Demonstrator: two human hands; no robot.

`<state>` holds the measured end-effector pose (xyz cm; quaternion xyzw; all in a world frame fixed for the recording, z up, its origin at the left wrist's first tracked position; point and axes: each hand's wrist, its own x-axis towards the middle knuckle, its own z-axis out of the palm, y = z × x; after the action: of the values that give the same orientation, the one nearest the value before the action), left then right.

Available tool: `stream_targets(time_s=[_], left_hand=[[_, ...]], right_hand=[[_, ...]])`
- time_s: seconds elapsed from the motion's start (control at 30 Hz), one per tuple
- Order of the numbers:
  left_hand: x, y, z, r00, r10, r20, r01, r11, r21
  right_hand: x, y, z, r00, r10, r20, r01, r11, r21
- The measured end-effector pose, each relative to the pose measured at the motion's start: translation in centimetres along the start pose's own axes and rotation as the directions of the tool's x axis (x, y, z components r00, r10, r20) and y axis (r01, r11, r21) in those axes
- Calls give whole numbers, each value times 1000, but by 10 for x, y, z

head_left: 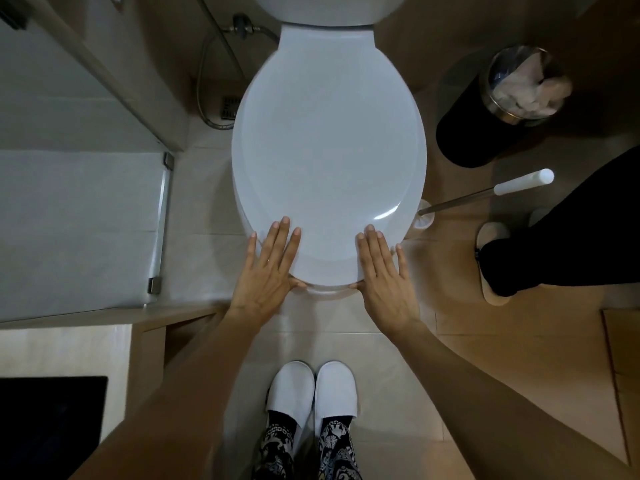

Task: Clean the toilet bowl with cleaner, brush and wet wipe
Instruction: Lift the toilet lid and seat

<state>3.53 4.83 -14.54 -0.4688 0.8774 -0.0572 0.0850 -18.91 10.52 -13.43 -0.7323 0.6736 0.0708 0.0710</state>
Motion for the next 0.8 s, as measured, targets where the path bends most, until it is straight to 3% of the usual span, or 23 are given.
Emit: stream_targets(time_s=[0.2,0.43,0.6,0.8], left_hand=[[2,-16,-37,997,61,-46,-68,979,-191],[20,-45,-127,994,108,-17,-106,904,-414],[56,-80,-207,996,23,-87,-65,851,-522],[123,-117,-281,979,-110,-174,2,850,-527]], right_hand=[[-5,5,-37,996,-59,-64,63,995,76],[5,12,-123,986,-83,-142,104,984,146],[40,24,-213,978,-80,-195,123,967,224],[107,40,-310,967,-32,-254,104,955,277]])
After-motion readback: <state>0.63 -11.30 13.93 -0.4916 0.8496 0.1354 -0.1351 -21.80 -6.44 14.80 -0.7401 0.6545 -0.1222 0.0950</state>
